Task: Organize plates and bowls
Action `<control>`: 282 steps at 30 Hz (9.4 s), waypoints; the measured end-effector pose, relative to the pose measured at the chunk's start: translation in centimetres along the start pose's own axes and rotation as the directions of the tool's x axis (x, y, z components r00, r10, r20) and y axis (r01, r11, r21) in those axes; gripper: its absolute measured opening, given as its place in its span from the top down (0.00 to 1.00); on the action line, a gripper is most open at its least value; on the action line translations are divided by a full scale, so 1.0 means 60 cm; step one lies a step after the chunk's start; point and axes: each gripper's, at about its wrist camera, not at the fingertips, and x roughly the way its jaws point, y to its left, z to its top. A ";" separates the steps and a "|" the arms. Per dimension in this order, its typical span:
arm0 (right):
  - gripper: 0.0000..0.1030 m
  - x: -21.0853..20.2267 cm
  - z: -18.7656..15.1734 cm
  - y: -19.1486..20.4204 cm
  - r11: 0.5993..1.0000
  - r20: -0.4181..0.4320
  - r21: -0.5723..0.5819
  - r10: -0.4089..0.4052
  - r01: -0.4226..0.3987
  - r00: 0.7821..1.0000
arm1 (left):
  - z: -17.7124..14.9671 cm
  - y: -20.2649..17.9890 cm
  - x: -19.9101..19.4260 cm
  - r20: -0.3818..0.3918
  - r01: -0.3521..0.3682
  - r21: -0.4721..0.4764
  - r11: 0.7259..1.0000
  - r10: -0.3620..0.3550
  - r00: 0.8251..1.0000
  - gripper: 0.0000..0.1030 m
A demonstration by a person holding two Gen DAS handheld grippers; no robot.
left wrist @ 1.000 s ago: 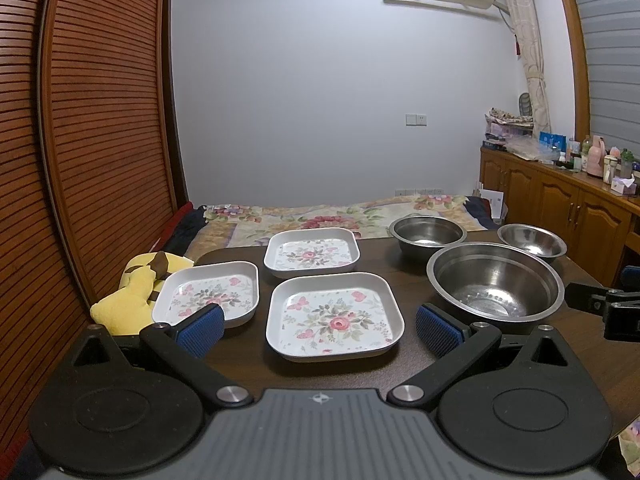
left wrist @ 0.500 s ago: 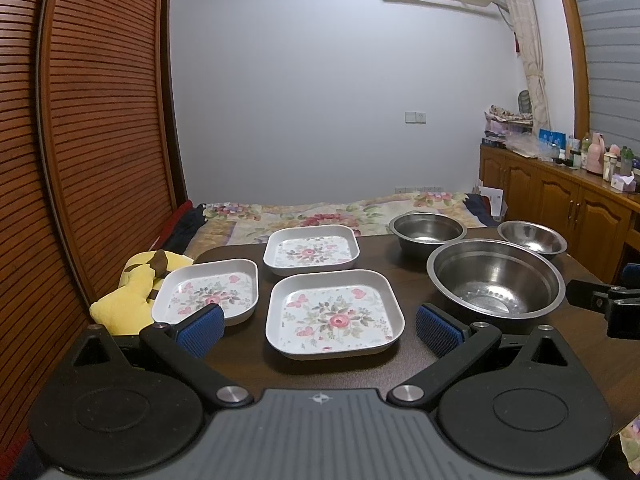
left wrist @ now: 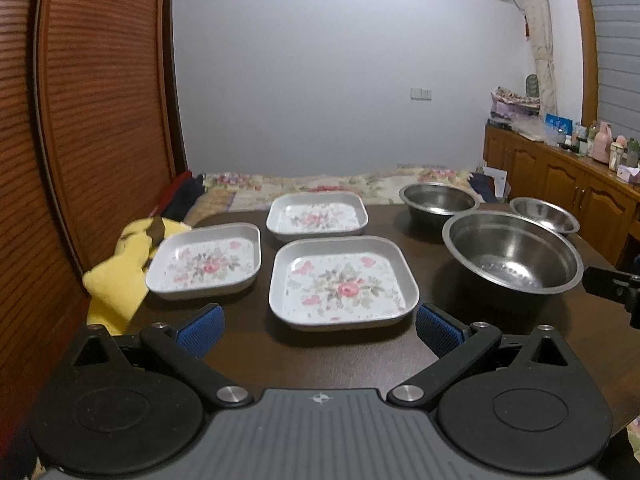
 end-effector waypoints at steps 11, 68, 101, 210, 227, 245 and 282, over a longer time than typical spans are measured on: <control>0.00 0.009 -0.002 0.010 1.000 -0.010 -0.007 0.019 -0.019 1.000 | -0.007 0.029 0.018 -0.038 -0.004 -0.019 1.000 0.003 0.999 0.00; 0.51 0.183 -0.014 0.189 0.974 -0.223 -0.068 0.195 -0.215 0.955 | 0.009 0.126 0.217 -0.137 0.159 -0.014 0.987 -0.159 0.978 0.71; 0.69 0.193 -0.027 0.177 0.973 -0.237 0.004 0.223 -0.229 0.946 | -0.016 0.153 0.166 -0.112 0.226 -0.116 0.967 -0.239 0.965 0.88; 0.62 0.337 0.119 0.334 0.924 -0.377 -0.030 0.342 -0.380 0.861 | 0.051 0.378 0.262 -0.106 0.120 -0.116 0.986 -0.133 0.985 0.72; 0.79 0.388 0.094 0.347 0.919 -0.475 0.081 0.376 -0.386 0.796 | 0.028 0.399 0.291 -0.133 0.154 -0.212 0.965 -0.185 0.974 0.89; 0.87 0.369 0.098 0.329 0.909 -0.491 0.103 0.399 -0.403 0.774 | 0.041 0.376 0.221 -0.092 0.237 -0.230 0.944 -0.263 0.960 0.88; 0.87 0.175 0.085 0.175 0.918 -0.426 0.077 0.383 -0.389 0.820 | 0.011 0.228 0.057 -0.023 0.358 -0.163 0.920 -0.366 0.930 0.87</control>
